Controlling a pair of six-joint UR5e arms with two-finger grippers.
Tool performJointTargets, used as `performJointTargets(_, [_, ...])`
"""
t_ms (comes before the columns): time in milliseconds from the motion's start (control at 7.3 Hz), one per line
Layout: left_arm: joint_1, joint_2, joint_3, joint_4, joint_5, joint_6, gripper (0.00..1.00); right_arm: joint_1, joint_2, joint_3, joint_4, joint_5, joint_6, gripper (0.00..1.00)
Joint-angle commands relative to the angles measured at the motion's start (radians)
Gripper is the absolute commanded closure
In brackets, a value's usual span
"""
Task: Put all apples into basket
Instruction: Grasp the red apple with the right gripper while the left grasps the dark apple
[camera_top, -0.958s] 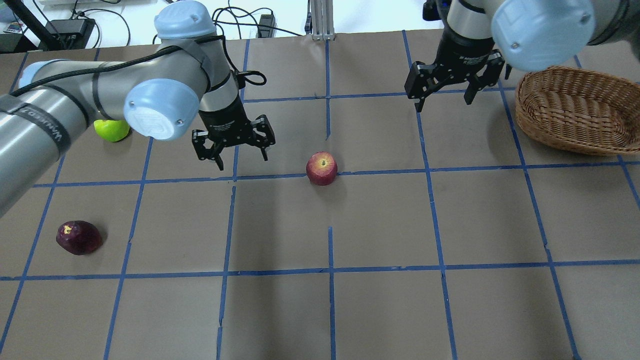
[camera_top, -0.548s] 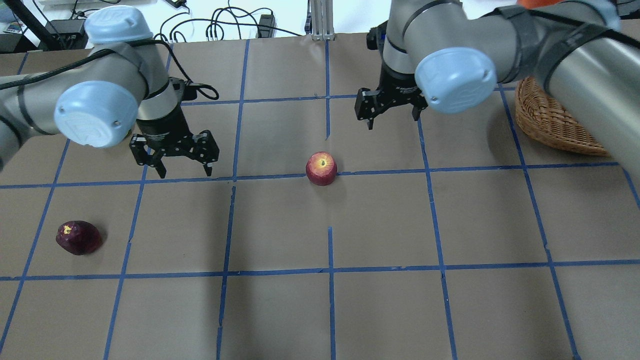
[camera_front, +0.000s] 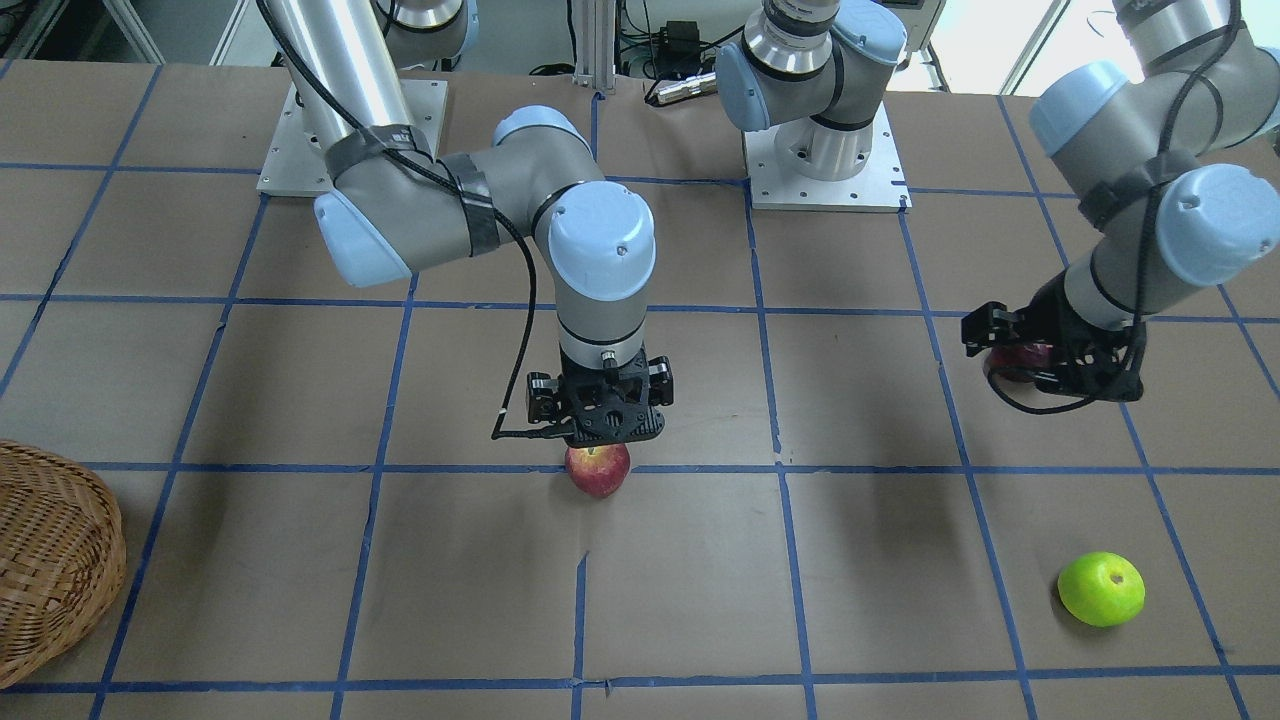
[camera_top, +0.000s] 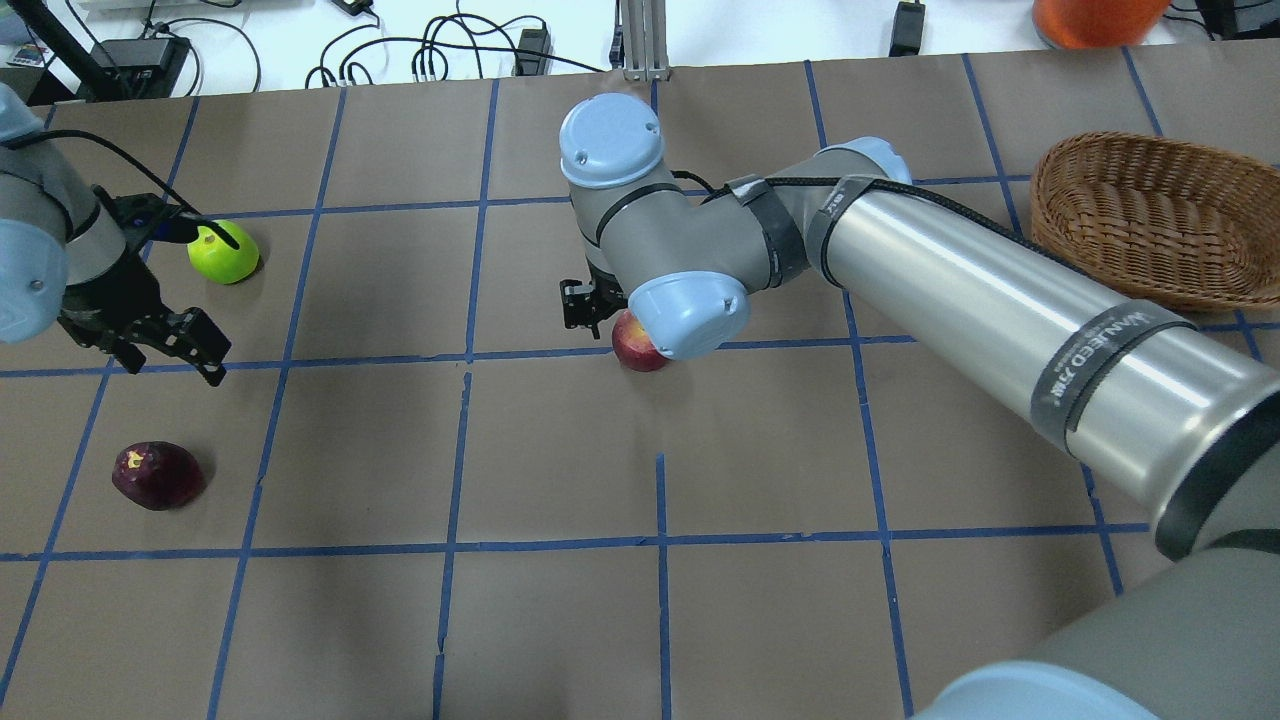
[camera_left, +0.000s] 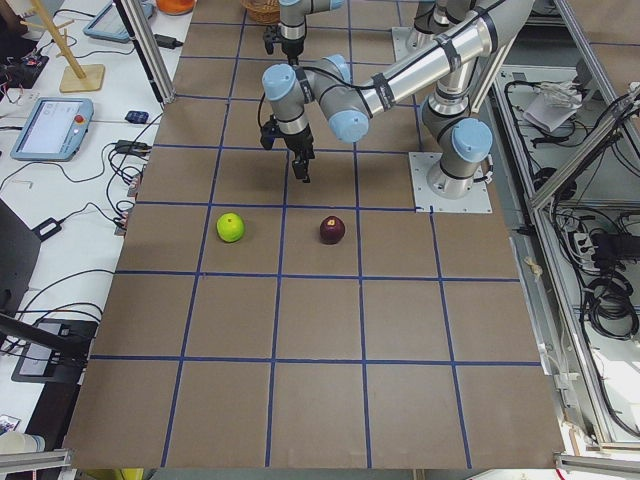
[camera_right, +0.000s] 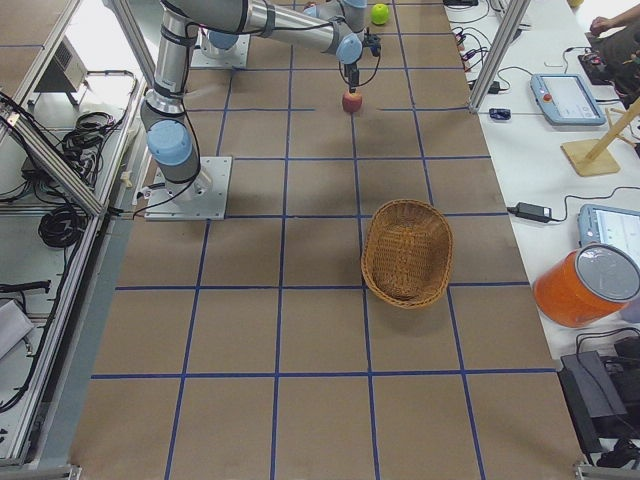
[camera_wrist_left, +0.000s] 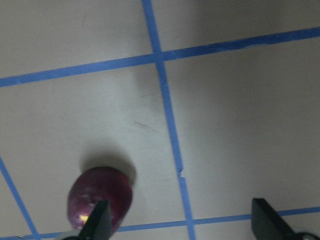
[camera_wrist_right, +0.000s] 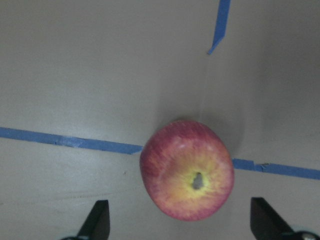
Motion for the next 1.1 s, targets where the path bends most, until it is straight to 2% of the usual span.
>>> performJointTargets(0, [0.147, -0.048, -0.015, 0.068, 0.012, 0.243, 0.0, -0.009, 0.053, 0.008, -0.097, -0.026, -0.015, 0.0])
performJointTargets(274, [0.209, -0.082, -0.082, 0.106, 0.002, 0.256, 0.0, -0.009, 0.083, 0.009, -0.127, -0.103, -0.019, 0.0])
performJointTargets(548, [0.211, -0.095, -0.074, 0.099, -0.035, 0.253, 0.0, -0.014, 0.085, 0.055, -0.128, -0.095, -0.043, 0.0])
performJointTargets(685, [0.211, -0.098, -0.078, 0.095, -0.061, 0.252, 0.0, -0.019, 0.085, 0.077, -0.191, -0.089, -0.058, 0.06])
performJointTargets(821, [0.211, -0.099, -0.09, 0.088, -0.092, 0.245, 0.0, -0.022, 0.083, 0.078, -0.196, -0.066, -0.058, 0.57])
performJointTargets(958, [0.211, -0.099, -0.104, 0.091, -0.09, 0.23, 0.0, -0.038, 0.074, 0.074, -0.194, -0.042, -0.06, 0.84])
